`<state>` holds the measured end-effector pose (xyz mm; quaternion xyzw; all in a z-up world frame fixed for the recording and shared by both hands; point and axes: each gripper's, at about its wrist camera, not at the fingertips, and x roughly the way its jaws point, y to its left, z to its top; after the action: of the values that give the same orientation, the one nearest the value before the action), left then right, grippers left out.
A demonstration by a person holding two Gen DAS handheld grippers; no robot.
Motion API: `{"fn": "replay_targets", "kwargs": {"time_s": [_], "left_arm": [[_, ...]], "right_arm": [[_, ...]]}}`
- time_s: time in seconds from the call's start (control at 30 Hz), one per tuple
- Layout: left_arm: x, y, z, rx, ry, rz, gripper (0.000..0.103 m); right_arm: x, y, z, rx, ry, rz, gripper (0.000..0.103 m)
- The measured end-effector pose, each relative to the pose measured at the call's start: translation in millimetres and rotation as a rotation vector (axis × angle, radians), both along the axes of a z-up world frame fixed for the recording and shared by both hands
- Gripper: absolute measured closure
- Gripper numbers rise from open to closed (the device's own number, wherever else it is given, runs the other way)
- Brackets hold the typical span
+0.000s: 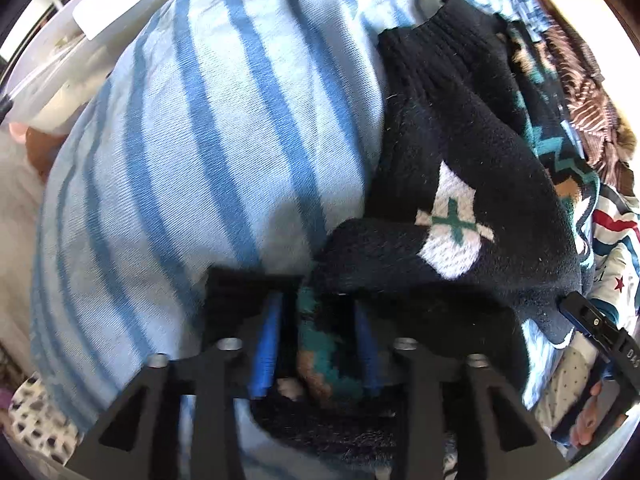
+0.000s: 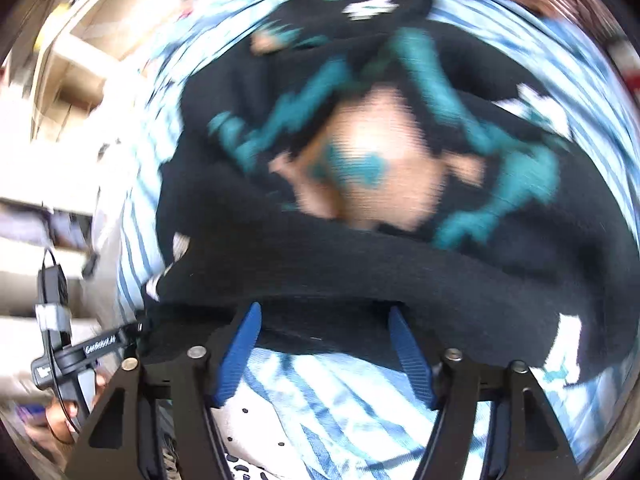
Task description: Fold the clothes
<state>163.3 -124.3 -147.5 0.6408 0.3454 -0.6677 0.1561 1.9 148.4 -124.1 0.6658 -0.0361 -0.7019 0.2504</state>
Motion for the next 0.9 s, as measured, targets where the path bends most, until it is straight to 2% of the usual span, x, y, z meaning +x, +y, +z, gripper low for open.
{"fn": "replay_targets", "kwargs": {"time_s": [0.03,0.1,0.13,0.17,0.27,0.33,0.4,0.5,0.53,0.6,0.63,0.7,0.77,0.83,0.87,0.9], "left_arm": [[4,-6,10,0.035,0.042,0.035,0.043],[11,-15,31,0.094,0.140,0.090,0.042],[11,-14,45,0.098,0.184,0.072,0.042],[9,-12,58,0.097,0.228,0.045,0.042],[-10,26,85,0.037,0.281,-0.193,0.042],[-30,64,87,-0.026,0.250,-0.394,0.042],[-47,111,80,-0.119,0.191,-0.642,0.042],[-64,168,46,-0.253,0.084,-0.930,0.042],[-66,180,33,-0.284,0.043,-0.985,0.042],[-71,194,4,-0.365,-0.057,-1.042,0.042],[-72,197,-8,-0.405,-0.099,-1.053,0.042],[-70,197,-25,-0.442,-0.148,-1.067,0.043],[-61,199,-30,-0.492,-0.180,-1.113,0.073],[-52,199,-26,-0.528,-0.193,-1.153,0.085],[-50,195,-20,-0.499,-0.187,-1.144,0.086],[-48,189,-13,-0.461,-0.178,-1.128,0.088]], "right_arm": [[0,12,2,-0.022,-0.004,-0.024,0.033],[1,26,5,-0.045,0.008,-0.055,0.033],[0,32,4,-0.044,0.007,-0.070,0.033],[-1,39,1,-0.043,0.000,-0.092,0.032],[-6,44,-19,-0.058,-0.043,-0.212,0.032],[-10,47,-34,-0.082,-0.092,-0.314,0.032],[-9,49,-52,-0.101,-0.140,-0.434,0.032],[9,69,-65,-0.118,-0.187,-0.667,0.032],[16,78,-68,-0.122,-0.195,-0.748,0.032],[26,94,-74,-0.131,-0.201,-0.868,0.030],[28,101,-76,-0.137,-0.199,-0.905,0.027],[26,111,-80,-0.138,-0.177,-0.942,0.027],[23,123,-77,-0.127,-0.135,-0.990,0.027],[15,131,-75,-0.087,-0.118,-1.002,0.028],[10,132,-74,-0.060,-0.123,-0.993,0.051],[4,128,-73,-0.039,-0.139,-0.964,0.069]]}}
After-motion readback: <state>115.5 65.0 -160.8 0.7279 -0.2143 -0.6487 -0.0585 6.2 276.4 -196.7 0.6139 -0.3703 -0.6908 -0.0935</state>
